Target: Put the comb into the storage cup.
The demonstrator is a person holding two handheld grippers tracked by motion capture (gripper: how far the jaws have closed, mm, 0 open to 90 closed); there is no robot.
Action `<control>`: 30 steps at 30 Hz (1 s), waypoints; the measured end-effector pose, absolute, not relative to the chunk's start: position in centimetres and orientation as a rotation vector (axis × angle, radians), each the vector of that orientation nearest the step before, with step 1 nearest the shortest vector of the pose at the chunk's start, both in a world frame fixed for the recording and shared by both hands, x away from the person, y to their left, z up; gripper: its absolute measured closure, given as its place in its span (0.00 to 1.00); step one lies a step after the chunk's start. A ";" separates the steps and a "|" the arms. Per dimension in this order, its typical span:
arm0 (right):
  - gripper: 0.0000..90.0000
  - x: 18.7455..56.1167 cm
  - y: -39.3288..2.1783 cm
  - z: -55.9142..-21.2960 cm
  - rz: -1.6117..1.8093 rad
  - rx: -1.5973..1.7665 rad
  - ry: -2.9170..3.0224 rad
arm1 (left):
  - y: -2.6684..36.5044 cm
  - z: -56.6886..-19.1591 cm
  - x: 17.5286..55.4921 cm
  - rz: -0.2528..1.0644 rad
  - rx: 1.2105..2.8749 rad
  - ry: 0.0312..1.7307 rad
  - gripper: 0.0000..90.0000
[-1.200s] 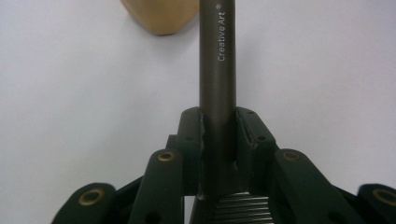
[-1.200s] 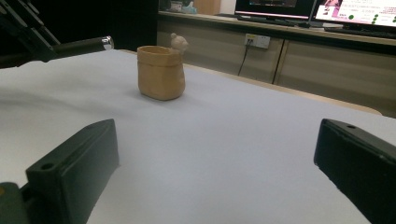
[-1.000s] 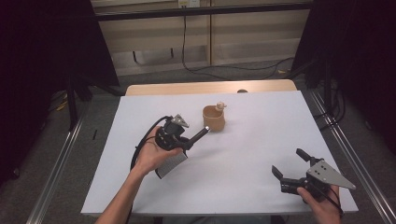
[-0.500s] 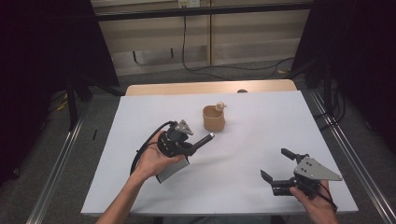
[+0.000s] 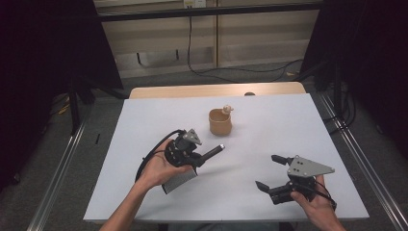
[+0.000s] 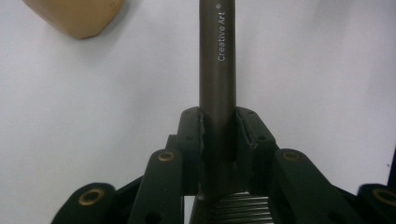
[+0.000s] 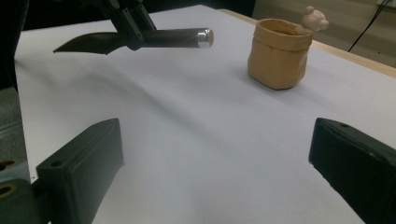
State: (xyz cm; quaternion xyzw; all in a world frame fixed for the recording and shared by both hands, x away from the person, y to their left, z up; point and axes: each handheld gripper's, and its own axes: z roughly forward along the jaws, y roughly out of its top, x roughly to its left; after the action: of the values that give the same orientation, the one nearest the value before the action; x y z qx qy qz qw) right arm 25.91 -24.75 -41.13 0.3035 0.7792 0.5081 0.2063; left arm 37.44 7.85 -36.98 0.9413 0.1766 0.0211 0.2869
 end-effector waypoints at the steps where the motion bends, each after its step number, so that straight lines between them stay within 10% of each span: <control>1: 0.04 26.0 -24.5 -41.0 1.403 0.840 2.182 | 7.8 -37.0 37.4 0.050 2.520 0.457 0.81; 30: 0.04 30.1 -19.8 -39.7 1.183 0.600 2.610 | 4.5 -37.3 36.0 -0.087 2.662 0.258 0.81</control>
State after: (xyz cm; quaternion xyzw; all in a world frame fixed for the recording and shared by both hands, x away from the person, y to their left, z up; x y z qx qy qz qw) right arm 30.06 -19.84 -39.74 0.2039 0.8863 0.4018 0.1069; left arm 35.99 4.51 -37.28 0.9679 0.0938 -0.0315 0.2309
